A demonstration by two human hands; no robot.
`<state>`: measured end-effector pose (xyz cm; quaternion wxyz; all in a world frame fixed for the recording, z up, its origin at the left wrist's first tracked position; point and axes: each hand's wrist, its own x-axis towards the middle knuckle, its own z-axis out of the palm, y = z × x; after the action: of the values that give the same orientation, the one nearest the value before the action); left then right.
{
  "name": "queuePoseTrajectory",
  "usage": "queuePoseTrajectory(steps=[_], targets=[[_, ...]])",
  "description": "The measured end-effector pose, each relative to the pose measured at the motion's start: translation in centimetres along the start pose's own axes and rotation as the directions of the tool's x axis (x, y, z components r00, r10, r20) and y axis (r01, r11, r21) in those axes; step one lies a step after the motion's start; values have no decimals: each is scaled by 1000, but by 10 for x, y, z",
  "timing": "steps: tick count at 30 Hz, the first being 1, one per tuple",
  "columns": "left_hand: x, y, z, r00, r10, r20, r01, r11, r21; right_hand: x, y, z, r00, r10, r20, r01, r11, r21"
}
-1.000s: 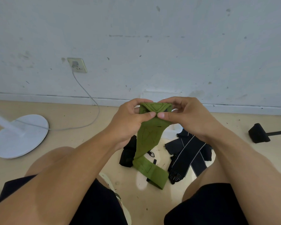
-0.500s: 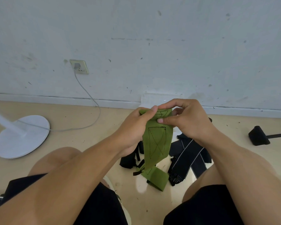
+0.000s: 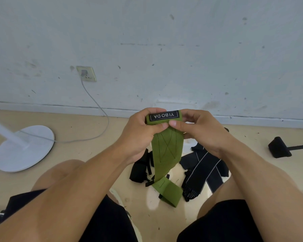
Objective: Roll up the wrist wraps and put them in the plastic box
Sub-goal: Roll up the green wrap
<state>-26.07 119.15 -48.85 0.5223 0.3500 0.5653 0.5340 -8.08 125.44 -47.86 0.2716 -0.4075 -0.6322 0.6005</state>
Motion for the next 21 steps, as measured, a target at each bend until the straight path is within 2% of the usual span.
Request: queuePoseTrajectory(steps=[6,14,21], targets=[[-1,3,1,1000,18,-16,-18,1000,8,1,1,-1,996,-63,-61,59,995,-75],[-2,0,1,998,46,-33,-43,997,67,-1,0,-2,995,-98,-28,93,985,-147],[-4,9,1,988,-99,119,104,994,-35,0,2,0,976,-185,-116,170,977,-131]])
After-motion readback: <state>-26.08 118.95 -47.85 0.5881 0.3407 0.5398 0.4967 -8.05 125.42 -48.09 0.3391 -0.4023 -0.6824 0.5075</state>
